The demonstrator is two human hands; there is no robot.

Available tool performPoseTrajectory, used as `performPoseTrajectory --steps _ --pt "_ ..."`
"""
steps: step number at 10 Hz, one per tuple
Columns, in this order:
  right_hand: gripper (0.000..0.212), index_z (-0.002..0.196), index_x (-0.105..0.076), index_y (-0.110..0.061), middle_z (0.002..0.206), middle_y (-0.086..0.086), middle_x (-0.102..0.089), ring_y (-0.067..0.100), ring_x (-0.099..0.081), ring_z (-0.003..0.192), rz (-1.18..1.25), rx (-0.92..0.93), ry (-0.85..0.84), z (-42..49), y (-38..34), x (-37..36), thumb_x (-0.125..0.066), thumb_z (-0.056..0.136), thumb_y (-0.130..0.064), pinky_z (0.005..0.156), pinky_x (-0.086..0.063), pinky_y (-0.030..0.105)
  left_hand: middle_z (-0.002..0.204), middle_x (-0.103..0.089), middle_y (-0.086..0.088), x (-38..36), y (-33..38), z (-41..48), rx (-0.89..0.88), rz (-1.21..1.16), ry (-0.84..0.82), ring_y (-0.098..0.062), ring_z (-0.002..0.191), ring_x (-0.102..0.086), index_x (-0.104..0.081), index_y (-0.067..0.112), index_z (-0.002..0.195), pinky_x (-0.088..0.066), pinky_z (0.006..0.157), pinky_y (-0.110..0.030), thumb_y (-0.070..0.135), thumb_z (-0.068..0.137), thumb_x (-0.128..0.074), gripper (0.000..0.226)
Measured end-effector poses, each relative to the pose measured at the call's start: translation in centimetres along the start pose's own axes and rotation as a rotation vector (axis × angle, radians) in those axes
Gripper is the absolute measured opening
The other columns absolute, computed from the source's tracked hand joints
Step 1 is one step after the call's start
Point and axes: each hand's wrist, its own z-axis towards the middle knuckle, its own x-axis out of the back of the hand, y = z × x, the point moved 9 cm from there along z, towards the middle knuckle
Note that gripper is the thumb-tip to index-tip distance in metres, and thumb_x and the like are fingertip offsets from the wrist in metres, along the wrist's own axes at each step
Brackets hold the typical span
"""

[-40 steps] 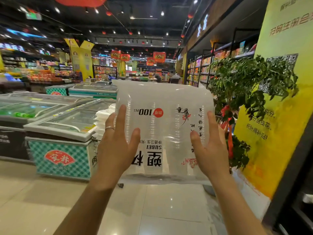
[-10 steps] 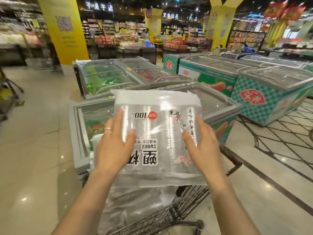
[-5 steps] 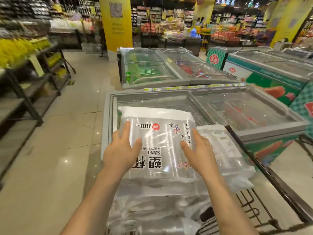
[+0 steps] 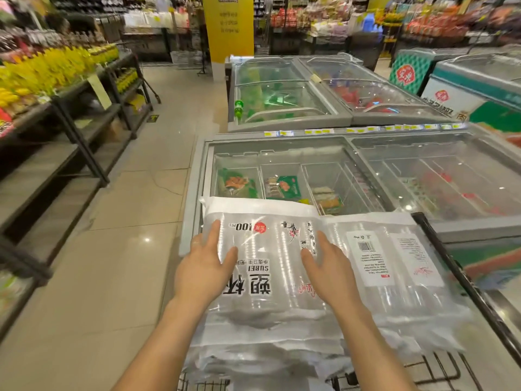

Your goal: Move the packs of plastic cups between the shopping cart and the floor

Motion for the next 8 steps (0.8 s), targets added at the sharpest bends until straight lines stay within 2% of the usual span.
performPoseTrajectory --steps 1,2,4,6,7,8 --pt "0.063 0.153 -0.025 -0.012 0.154 0.015 -0.033 0.028 -0.024 0.143 -0.003 0.018 0.024 0.4 0.6 -0.5 -0.043 0.100 -0.040 0.117 -0.021 0.039 0.159 -0.026 -0.010 -0.2 0.4 0.5 -0.009 -0.007 0.022 -0.030 0.129 -0.050 -0.009 0.036 0.156 -0.045 0.093 -0.038 0.054 0.098 -0.039 0.067" --pt "0.063 0.153 -0.024 -0.009 0.159 0.012 -0.023 0.025 -0.016 0.148 -0.050 0.048 0.059 0.6 1.0 -0.7 -0.041 0.100 -0.039 0.121 -0.012 0.036 0.161 -0.024 -0.004 -0.6 0.7 0.7 -0.033 -0.041 0.030 -0.024 0.133 -0.047 -0.008 0.040 0.155 -0.045 0.093 -0.036 0.054 0.097 -0.040 0.067" --pt "0.064 0.154 -0.021 -0.009 0.160 0.011 -0.022 0.023 -0.016 0.148 -0.121 0.070 0.036 1.2 1.1 -0.5 -0.036 0.101 -0.042 0.119 -0.017 0.036 0.162 -0.022 -0.003 -1.3 0.3 1.2 -0.010 0.007 0.024 -0.022 0.142 -0.035 -0.006 0.043 0.154 -0.044 0.099 -0.041 0.059 0.096 -0.036 0.067" --pt "0.066 0.156 -0.015 -0.020 0.163 0.009 -0.014 0.023 -0.011 0.150 -0.157 0.088 -0.058 1.6 0.5 0.3 -0.033 0.100 -0.051 0.119 -0.017 0.039 0.163 -0.013 -0.013 -0.9 0.2 1.2 0.045 0.049 0.008 -0.033 0.143 -0.033 -0.004 0.044 0.154 -0.039 0.105 -0.045 0.060 0.094 -0.039 0.071" --pt "0.070 0.156 -0.016 -0.021 0.163 0.005 -0.012 0.021 -0.009 0.150 -0.185 0.165 -0.048 1.5 -0.7 0.7 -0.024 0.097 -0.058 0.120 -0.012 0.037 0.163 -0.012 -0.012 -0.2 1.3 1.0 -0.002 0.073 0.048 -0.025 0.149 -0.019 -0.011 0.038 0.155 -0.032 0.111 -0.042 0.058 0.094 -0.043 0.072" --pt "0.068 0.155 -0.018 -0.022 0.163 0.004 -0.012 0.021 -0.009 0.150 -0.212 0.240 -0.036 1.8 -2.4 0.9 -0.028 0.098 -0.058 0.120 -0.013 0.038 0.164 -0.010 -0.008 0.6 2.5 1.3 -0.051 0.130 0.077 -0.022 0.151 -0.012 -0.014 0.036 0.155 -0.021 0.117 -0.040 0.060 0.093 -0.044 0.073"
